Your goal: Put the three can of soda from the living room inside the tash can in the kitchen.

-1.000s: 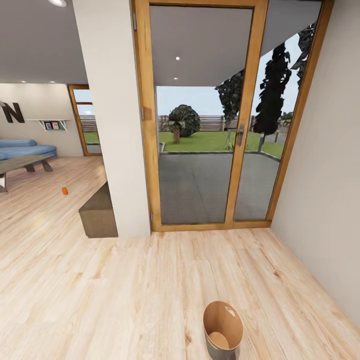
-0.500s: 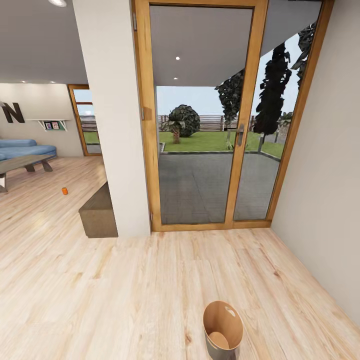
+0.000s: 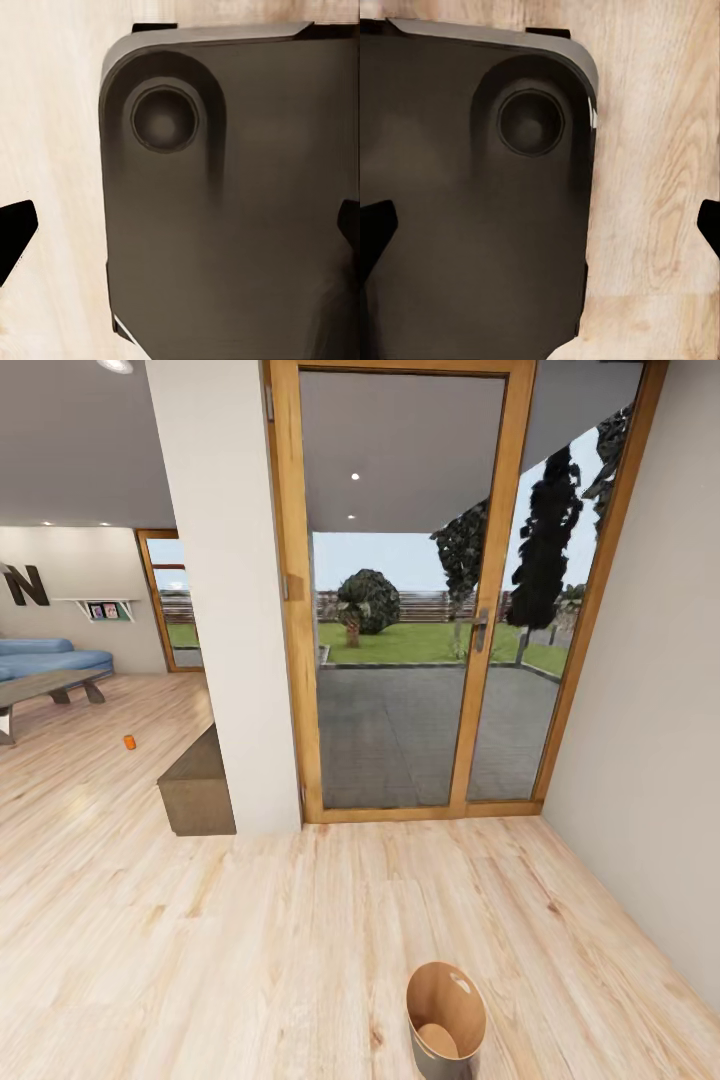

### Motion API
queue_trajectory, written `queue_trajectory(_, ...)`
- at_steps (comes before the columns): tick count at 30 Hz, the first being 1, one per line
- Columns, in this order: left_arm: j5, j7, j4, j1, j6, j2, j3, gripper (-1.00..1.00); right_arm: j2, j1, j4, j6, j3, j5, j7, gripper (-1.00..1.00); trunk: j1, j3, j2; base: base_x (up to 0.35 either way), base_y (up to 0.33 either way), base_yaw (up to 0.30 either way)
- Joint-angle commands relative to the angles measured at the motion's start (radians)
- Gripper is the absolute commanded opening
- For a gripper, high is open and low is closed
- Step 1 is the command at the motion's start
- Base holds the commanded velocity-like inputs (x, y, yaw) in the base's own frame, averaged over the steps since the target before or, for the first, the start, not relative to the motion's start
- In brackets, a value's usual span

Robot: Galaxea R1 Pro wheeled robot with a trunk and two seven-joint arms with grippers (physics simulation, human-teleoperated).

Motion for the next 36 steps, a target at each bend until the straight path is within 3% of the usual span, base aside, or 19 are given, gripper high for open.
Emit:
queue_trajectory(1,0.0,0.0,-0.006,-0.001,-0.001,0.0,-0.001,1.0,-0.003,0.0,-0.006,-0.006,0.003,0.0,0.0,1.0,0.0,0.0,0.0,0.0,0.0,0.0)
queue_trajectory(9,0.001,-0.003,-0.051,-0.005,-0.001,0.003,-0.006,1.0,-0.012,-0.002,-0.051,-0.051,0.041,0.0,-0.001,1.0,0.0,0.0,0.0,0.0,0.0,0.0)
queue_trajectory(10,0.001,-0.003,-0.356,-0.005,-0.001,0.004,-0.008,1.0,-0.013,-0.002,-0.35,-0.063,0.045,0.0,-0.001,1.0,0.0,0.0,0.0,0.0,0.0,0.0)
queue_trajectory(23,0.0,-0.003,-0.781,0.001,-0.006,0.006,-0.009,1.0,-0.018,-0.003,-0.736,-0.065,0.063,0.002,0.016,1.0,0.0,0.0,0.0,0.0,0.0,0.0)
queue_trajectory(27,0.0,-0.004,-0.915,0.002,-0.007,0.007,-0.008,1.0,-0.036,0.0,-0.889,-0.065,0.063,0.001,0.062,1.0,0.0,0.0,0.0,0.0,0.0,0.0)
queue_trajectory(28,0.0,-0.004,-0.982,0.002,-0.007,0.007,-0.008,1.0,-0.051,0.002,-0.969,-0.061,0.061,0.0,0.093,1.0,0.0,0.0,0.0,0.0,0.0,0.0)
queue_trajectory(29,0.0,-0.003,-1.079,0.004,-0.008,0.008,-0.008,1.0,-0.068,0.004,-1.077,-0.057,0.056,-0.004,0.136,1.0,0.0,0.0,0.0,0.0,0.0,0.0)
queue_trajectory(34,0.0,-0.004,-1.202,0.01,-0.012,0.01,-0.007,1.0,-0.08,0.009,-1.194,-0.062,0.035,-0.011,0.176,1.0,0.0,0.0,0.0,0.0,0.0,0.0)
queue_trajectory(36,0.0,-0.005,-1.26,0.027,-0.054,0.011,-0.006,1.0,-0.084,0.056,-1.292,-0.078,-0.011,-0.014,0.191,1.0,0.0,0.0,0.0,0.0,0.0,0.0)
